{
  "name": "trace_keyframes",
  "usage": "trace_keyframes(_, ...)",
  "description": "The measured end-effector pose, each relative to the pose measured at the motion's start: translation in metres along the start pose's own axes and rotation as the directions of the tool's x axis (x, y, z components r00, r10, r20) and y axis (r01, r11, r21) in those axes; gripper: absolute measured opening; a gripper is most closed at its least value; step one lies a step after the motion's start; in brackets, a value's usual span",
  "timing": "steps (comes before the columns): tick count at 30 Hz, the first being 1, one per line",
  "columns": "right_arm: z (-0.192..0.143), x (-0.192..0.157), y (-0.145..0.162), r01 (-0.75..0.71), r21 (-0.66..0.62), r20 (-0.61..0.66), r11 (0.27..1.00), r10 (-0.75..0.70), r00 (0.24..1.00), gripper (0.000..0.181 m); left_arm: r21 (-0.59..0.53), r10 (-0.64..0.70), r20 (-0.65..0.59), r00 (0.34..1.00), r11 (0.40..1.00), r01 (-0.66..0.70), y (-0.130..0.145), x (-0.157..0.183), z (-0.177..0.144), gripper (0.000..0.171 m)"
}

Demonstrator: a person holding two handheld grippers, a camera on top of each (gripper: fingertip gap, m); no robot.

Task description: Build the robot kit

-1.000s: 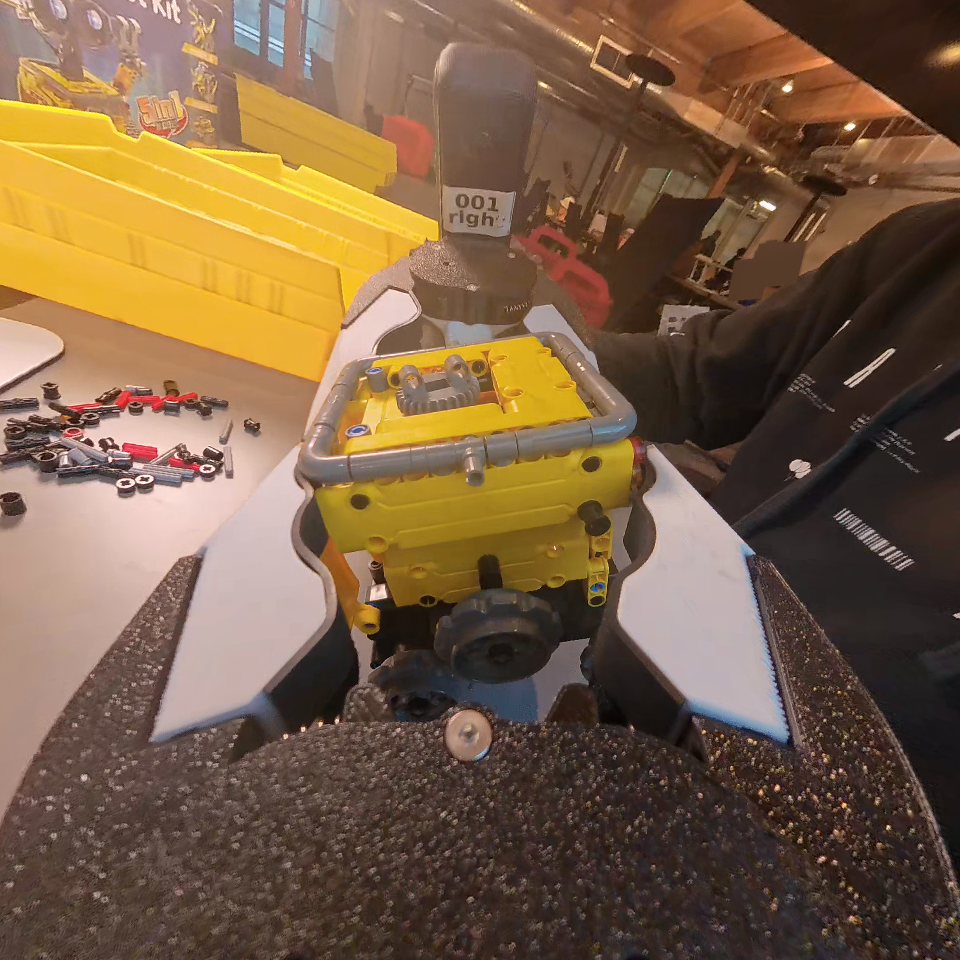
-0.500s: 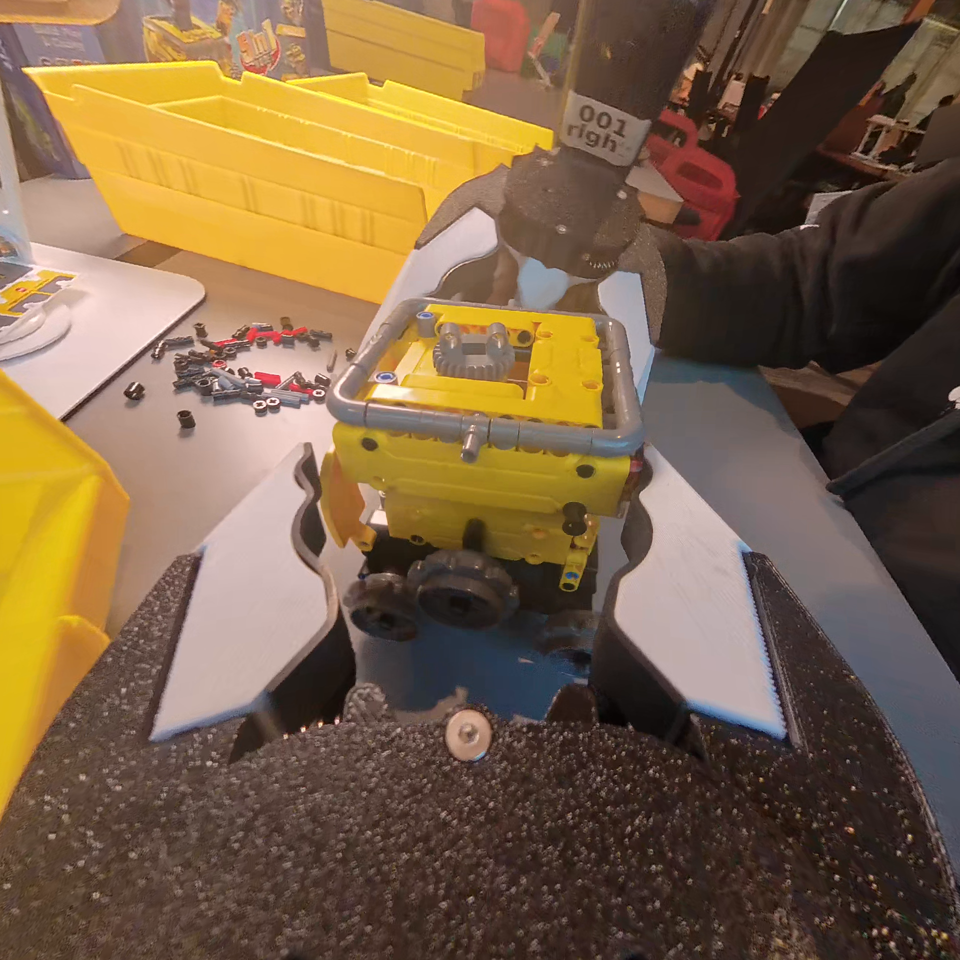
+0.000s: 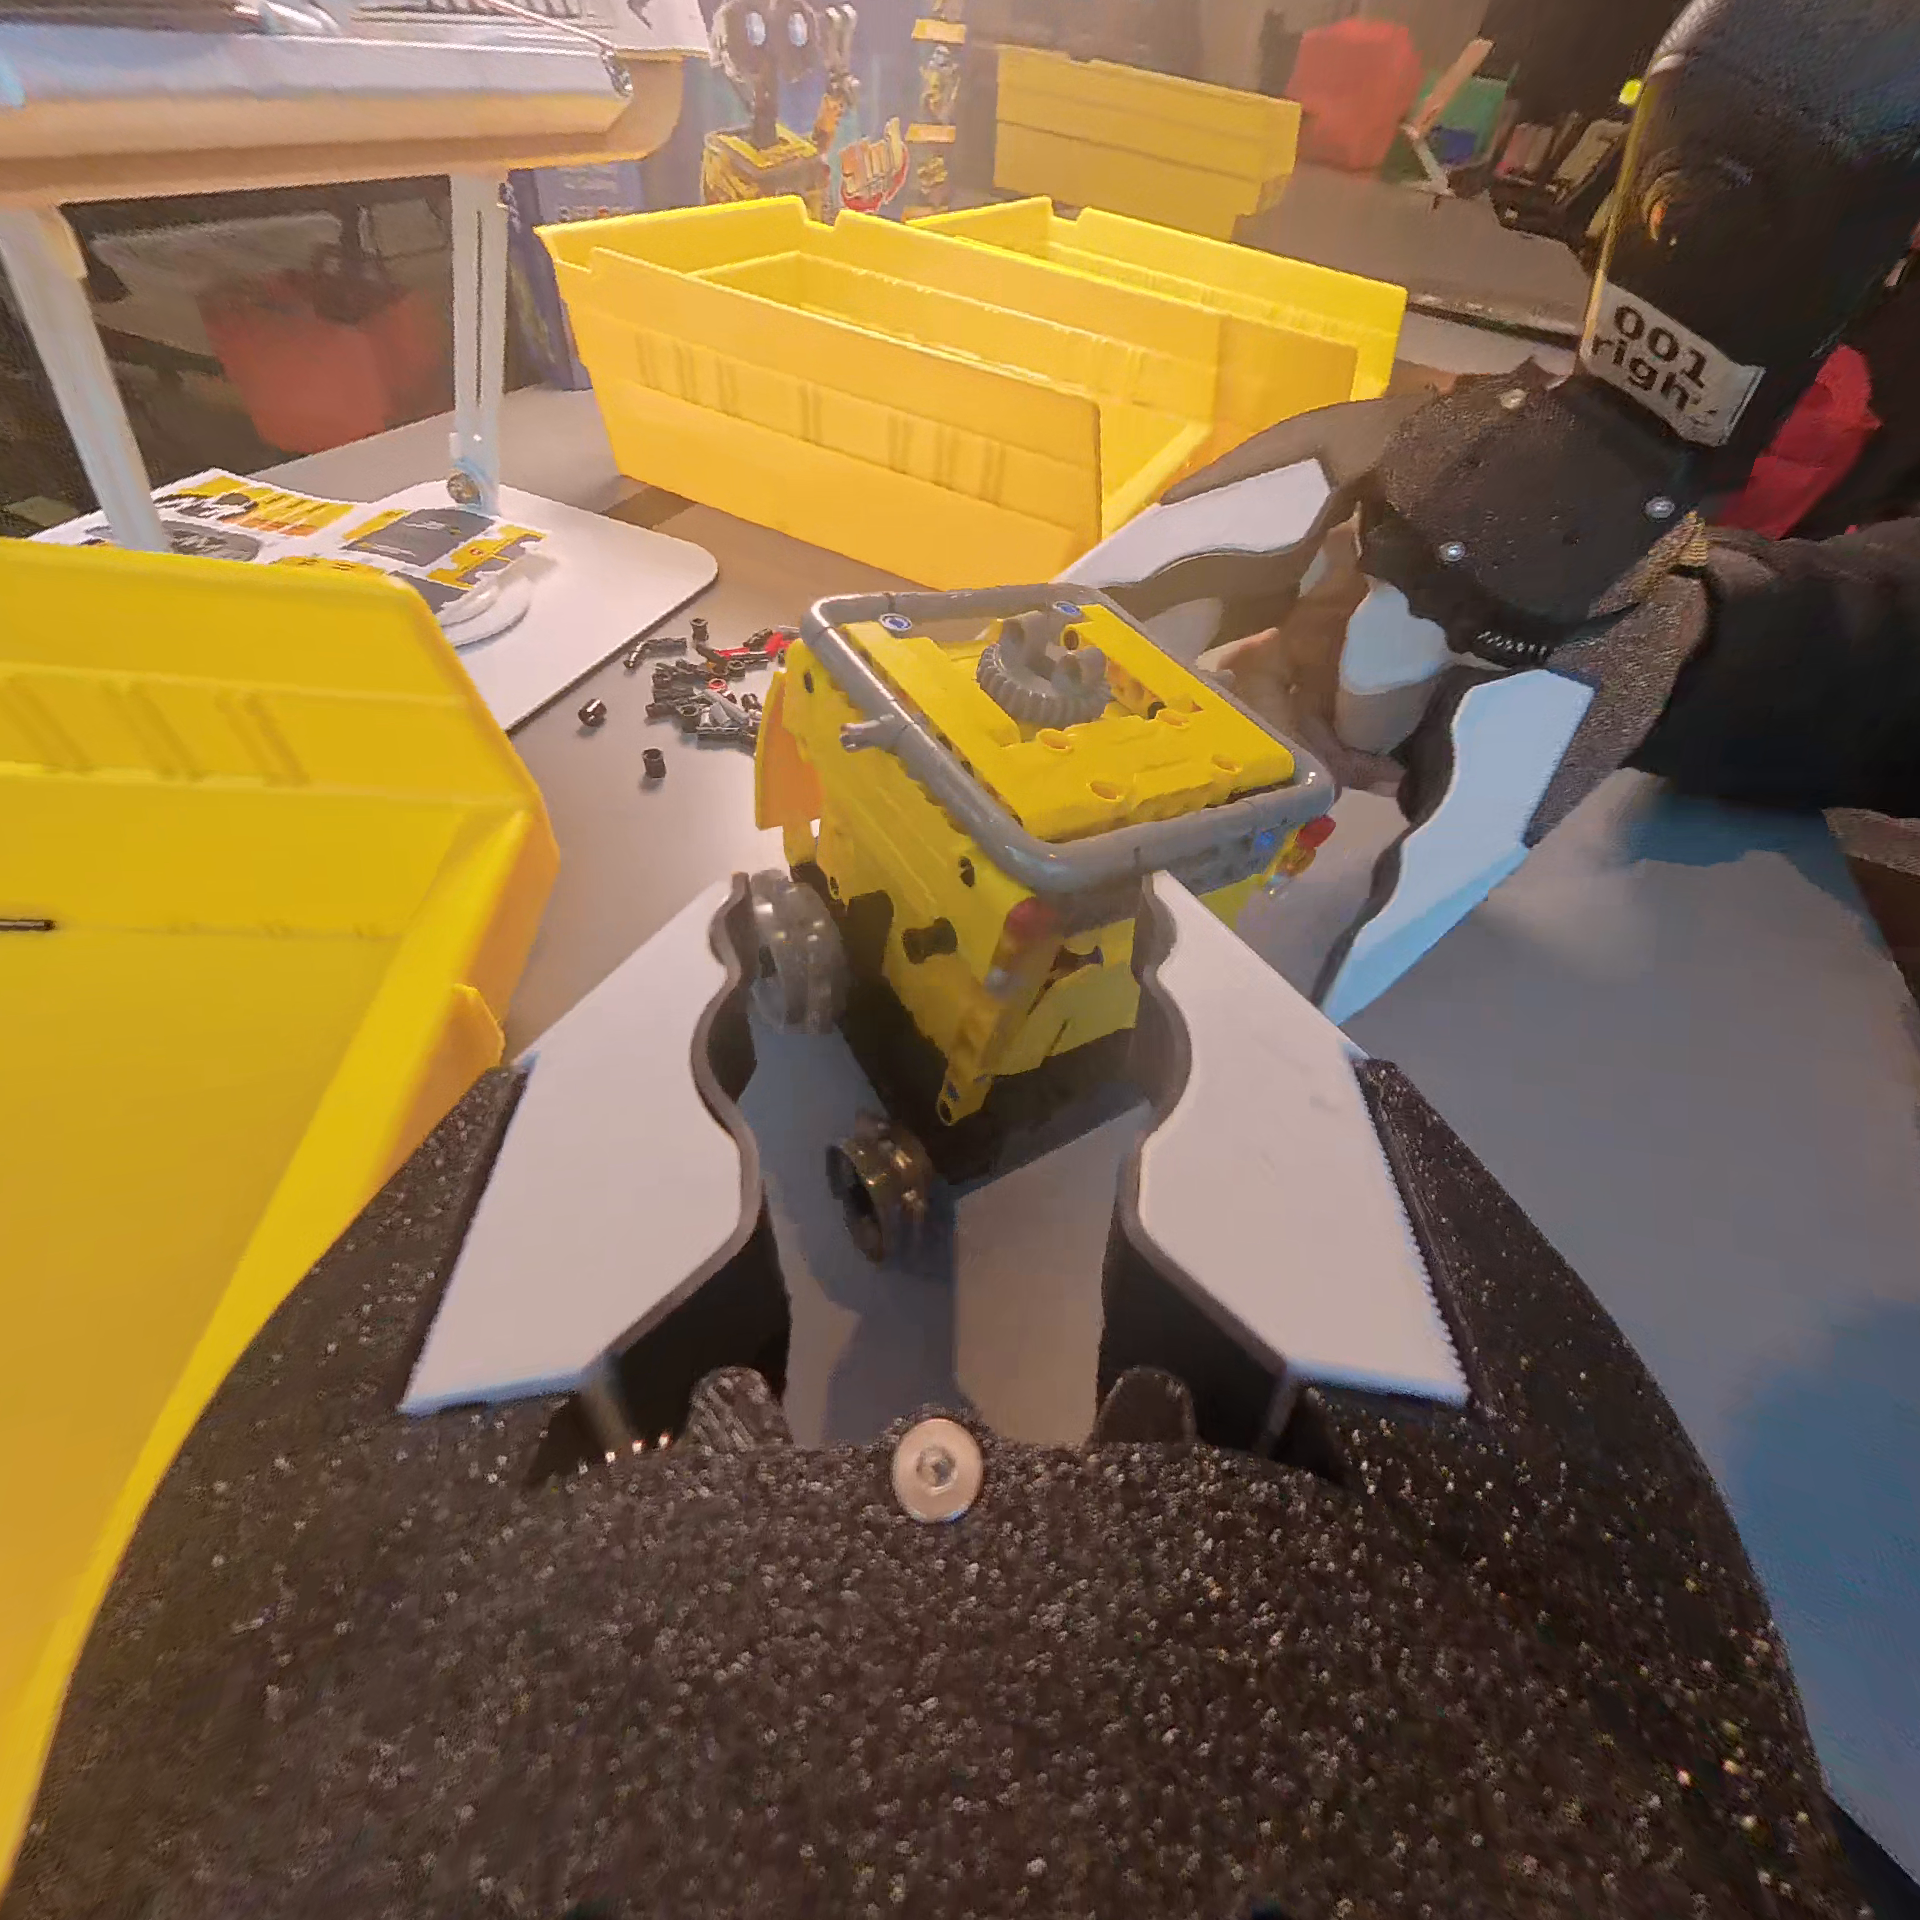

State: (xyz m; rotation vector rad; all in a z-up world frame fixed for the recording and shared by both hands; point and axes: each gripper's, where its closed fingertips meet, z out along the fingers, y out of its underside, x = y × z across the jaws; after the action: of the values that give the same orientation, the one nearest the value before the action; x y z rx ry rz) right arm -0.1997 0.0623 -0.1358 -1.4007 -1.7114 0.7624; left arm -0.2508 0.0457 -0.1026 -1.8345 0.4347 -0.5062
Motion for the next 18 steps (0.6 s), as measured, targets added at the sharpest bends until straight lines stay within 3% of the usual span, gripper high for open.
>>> trace_keyframes(2, -0.011, -0.006, 0.002, 0.017, 0.001, 0.1, 1.0, -0.017, 0.995, 0.122, 0.017, -0.018, 0.054, 0.998, 1.0, 0.017, -0.001, -0.009, -0.006, 0.059)
trace_keyframes(5, -0.031, -0.002, 0.002, 0.078, 0.057, 0.198, 0.995, -0.088, 0.976, 0.077, 0.049, -0.061, 0.163, 0.985, 0.997, 0.053, -0.002, -0.026, -0.016, 0.048)
trace_keyframes(6, -0.035, 0.002, 0.0, 0.095, 0.083, 0.203, 0.992, -0.111, 0.973, 0.07, 0.057, -0.067, 0.167, 0.984, 0.997, 0.059, -0.002, -0.025, -0.018, 0.048)
trace_keyframes(9, -0.034, 0.019, 0.001, 0.126, 0.113, 0.194, 0.986, -0.146, 0.97, 0.077, 0.073, -0.068, 0.159, 0.985, 0.996, 0.057, -0.003, -0.02, -0.021, 0.056)
trace_keyframes(11, -0.028, 0.023, 0.004, 0.14, 0.118, 0.216, 0.983, -0.163, 0.963, 0.08, 0.088, -0.074, 0.13, 0.989, 0.994, 0.062, -0.005, -0.013, -0.024, 0.076)
trace_keyframes(13, -0.018, 0.029, 0.008, 0.155, 0.111, 0.212, 0.982, -0.176, 0.961, 0.08, 0.109, -0.08, 0.118, 0.99, 0.992, 0.067, -0.008, -0.009, -0.029, 0.082)
trace_keyframes(16, -0.006, 0.03, 0.006, 0.151, 0.12, 0.22, 0.981, -0.175, 0.96, 0.075, 0.1, -0.055, 0.085, 0.995, 0.994, 0.047, -0.002, 0.005, -0.025, 0.095)
trace_keyframes(18, -0.002, 0.028, 0.002, 0.152, 0.141, 0.22, 0.978, -0.181, 0.959, 0.064, 0.035, 0.001, 0.115, 0.993, 0.999, -0.005, 0.008, 0.006, -0.011, 0.102)
